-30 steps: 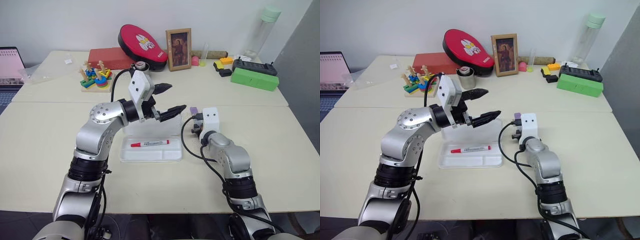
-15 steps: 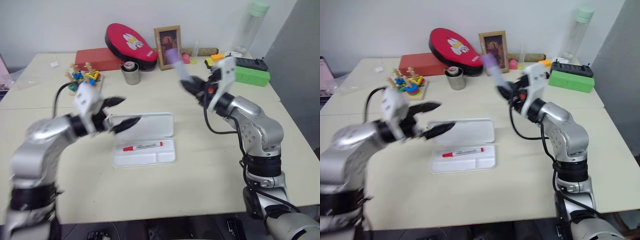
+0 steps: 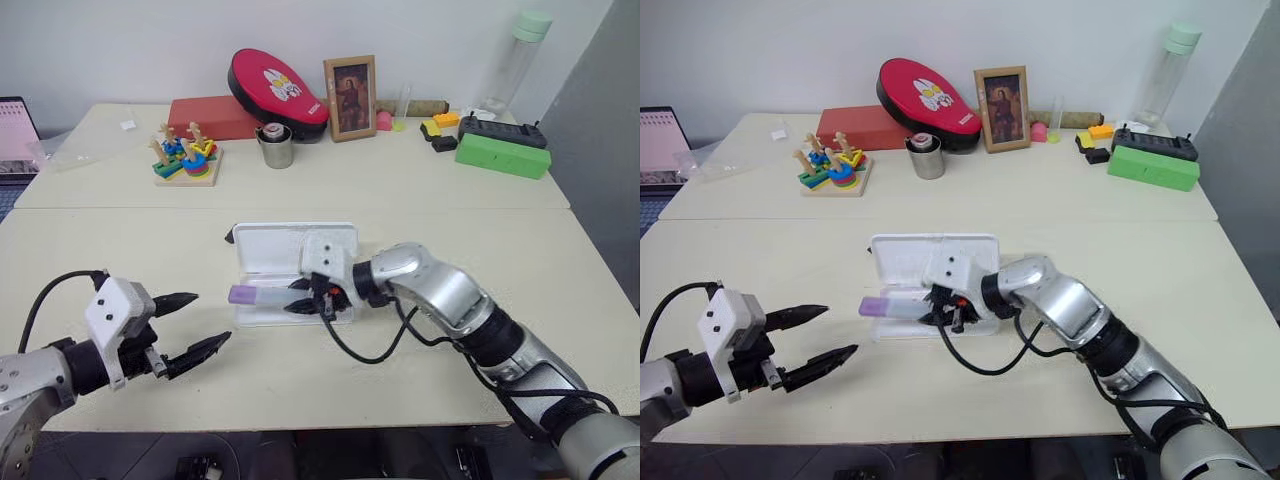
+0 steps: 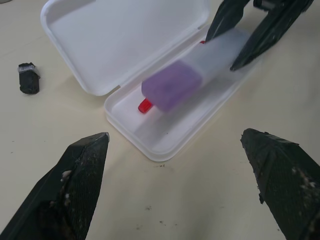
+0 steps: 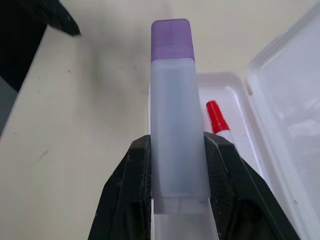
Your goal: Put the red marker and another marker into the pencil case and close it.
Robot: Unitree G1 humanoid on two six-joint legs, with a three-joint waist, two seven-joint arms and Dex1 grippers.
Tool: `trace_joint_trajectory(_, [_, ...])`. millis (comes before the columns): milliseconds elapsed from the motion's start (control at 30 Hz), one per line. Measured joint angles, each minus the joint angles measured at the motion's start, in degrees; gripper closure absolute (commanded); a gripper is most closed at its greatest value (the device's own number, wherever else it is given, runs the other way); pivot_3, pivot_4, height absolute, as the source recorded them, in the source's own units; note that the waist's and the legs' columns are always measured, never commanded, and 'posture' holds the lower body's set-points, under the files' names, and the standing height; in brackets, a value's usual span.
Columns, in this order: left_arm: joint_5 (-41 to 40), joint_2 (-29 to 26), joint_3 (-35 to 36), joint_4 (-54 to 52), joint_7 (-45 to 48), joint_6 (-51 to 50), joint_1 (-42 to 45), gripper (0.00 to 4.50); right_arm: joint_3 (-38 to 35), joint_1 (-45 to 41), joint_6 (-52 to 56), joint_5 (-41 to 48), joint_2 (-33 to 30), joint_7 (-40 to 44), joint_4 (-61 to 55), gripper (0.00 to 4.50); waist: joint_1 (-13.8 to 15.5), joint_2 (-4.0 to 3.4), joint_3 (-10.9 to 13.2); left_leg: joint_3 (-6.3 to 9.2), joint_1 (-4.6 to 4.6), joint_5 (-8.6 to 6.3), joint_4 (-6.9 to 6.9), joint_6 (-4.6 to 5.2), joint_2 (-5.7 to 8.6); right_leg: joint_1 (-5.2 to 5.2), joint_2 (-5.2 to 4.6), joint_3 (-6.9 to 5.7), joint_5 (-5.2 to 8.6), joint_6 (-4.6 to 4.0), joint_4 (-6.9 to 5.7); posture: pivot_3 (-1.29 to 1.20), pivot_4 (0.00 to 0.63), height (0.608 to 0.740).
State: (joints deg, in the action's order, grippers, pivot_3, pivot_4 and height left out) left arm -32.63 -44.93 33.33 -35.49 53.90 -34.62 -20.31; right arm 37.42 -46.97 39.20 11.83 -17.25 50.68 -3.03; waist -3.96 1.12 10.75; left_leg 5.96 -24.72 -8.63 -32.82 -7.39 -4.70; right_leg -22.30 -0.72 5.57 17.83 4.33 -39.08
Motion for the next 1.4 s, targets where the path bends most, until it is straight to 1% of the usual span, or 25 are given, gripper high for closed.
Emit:
trace_joint_trajectory(300, [-1.39,1.38,0.81,-3.56,-2.86,-0.29,-4.19,0.0,1.53,0.01,-2.81,-4.79,0.87,2.31,3.77,3.4,0.32,0.0,0.0,0.01,0.0,-0.01,0.02,-0.01,0.0,0.0,0.01,-0.02,0.01,-0.02,0.0,0.0,0.15,0.74])
trace_joint_trajectory(767, [-1.51,1.3,-0.48,-4.55,-5.99,-0.46,-2.14,0.0,1.05,-0.12,-6.52,-8.57,3.41,4.42,8.42,3.4,0.52,0.01,0.0,0.01,0.01,-0.01,0.01,-0.01,-0.01,0.0,0.01,-0.02,0.0,-0.01,0.0,0.0,0.15,0.74])
trace_joint_trajectory(833, [-1.51,1.26,-1.06,-4.54,-6.13,-0.68,-1.51,0.0,0.81,-0.12,-6.66,-8.58,3.68,4.51,8.85,2.69,0.53,0.0,0.0,0.01,0.01,-0.01,0.02,-0.01,-0.01,0.0,0.02,-0.02,0.0,-0.02,0.0,0.0,0.15,0.74])
trace_joint_trajectory(867, [-1.51,1.25,-1.49,-4.54,-6.28,-0.88,-1.3,0.0,0.66,-0.12,-6.66,-8.57,3.87,4.52,9.04,2.61,0.53,0.0,0.0,0.01,0.01,-0.01,0.02,-0.01,-0.01,0.01,0.02,-0.01,0.0,-0.02,-0.01,0.0,0.15,0.74])
trace_joint_trajectory(900, [-1.51,1.25,-1.68,-4.54,-6.35,-1.02,-1.22,0.0,0.39,-0.12,-6.64,-8.59,3.99,4.52,9.19,2.3,0.52,0.01,0.0,0.01,0.01,-0.01,0.02,-0.01,-0.01,0.0,0.02,-0.02,0.0,-0.02,-0.01,0.0,0.15,0.74])
trace_joint_trajectory(933, [-1.51,1.25,-1.74,-4.52,-6.53,-1.12,-1.05,0.0,0.08,-0.12,-6.47,-8.57,4.03,4.52,9.42,2.14,0.54,0.0,0.0,0.01,0.01,-0.01,0.02,-0.01,-0.01,0.0,0.02,-0.01,-0.01,-0.02,0.0,0.0,0.15,0.74])
trace_joint_trajectory(967, [-1.51,1.24,-1.74,-4.51,-6.68,-1.14,-0.79,0.0,-0.2,-0.12,-6.3,-8.57,4.08,4.52,9.54,1.84,0.55,0.0,0.0,0.01,0.01,-0.01,0.02,-0.01,0.0,0.0,0.02,-0.02,-0.01,-0.03,0.0,0.0,0.15,0.74])
trace_joint_trajectory(1133, [-1.5,1.2,-2.79,-4.43,-6.9,-1.14,0.06,0.0,-0.81,-0.11,-5.53,-8.46,4.52,4.52,9.88,0.61,0.56,0.0,0.0,0.01,0.01,-0.01,0.02,-0.01,-0.01,0.0,0.02,-0.02,-0.01,-0.03,0.0,0.0,0.15,0.74])
trace_joint_trajectory(1167, [-1.5,1.19,-2.85,-4.37,-6.9,-1.14,0.23,0.0,-1.11,-0.1,-5.25,-8.4,4.58,4.54,9.88,0.44,0.56,0.0,0.0,0.01,0.01,-0.01,0.02,-0.01,-0.01,0.0,0.02,-0.02,-0.01,-0.03,0.0,0.0,0.15,0.74])
trace_joint_trajectory(1200, [-1.5,1.17,-2.85,-4.34,-6.91,-1.14,0.42,0.0,-1.63,-0.1,-4.99,-8.32,4.65,4.57,9.86,0.08,0.56,0.0,0.0,0.01,0.01,-0.01,0.02,-0.01,-0.01,0.0,0.02,-0.02,-0.02,-0.03,-0.01,0.0,0.15,0.74])
trace_joint_trajectory(1233, [-1.5,1.18,-2.85,-4.24,-6.96,-1.11,0.67,0.0,-2.35,-0.09,-4.79,-8.1,4.75,4.63,9.71,0.01,0.57,0.0,0.0,0.01,0.01,-0.01,0.02,-0.01,0.0,0.0,0.02,-0.01,-0.01,-0.03,-0.01,0.0,0.15,0.74])
trace_joint_trajectory(1333, [-1.52,1.23,-2.85,-2.73,-7.5,-1.12,2.18,0.0,-5.2,-0.1,-3.47,-5.85,4.77,5.46,7.39,0.01,0.58,0.0,0.0,0.03,0.0,-0.01,0.02,-0.01,-0.01,0.0,0.02,-0.03,-0.01,-0.02,-0.01,0.0,0.15,0.74])
trace_joint_trajectory(1400, [-2.31,1.83,-2.77,-1.31,-9.42,-1.65,4.77,0.0,-7.42,-0.13,-2.6,-3.67,4.66,6.47,4.72,0.01,0.62,-0.01,0.0,0.03,0.0,-0.01,0.02,-0.01,0.0,0.01,0.02,-0.03,-0.01,0.0,-0.01,0.0,0.15,0.74])
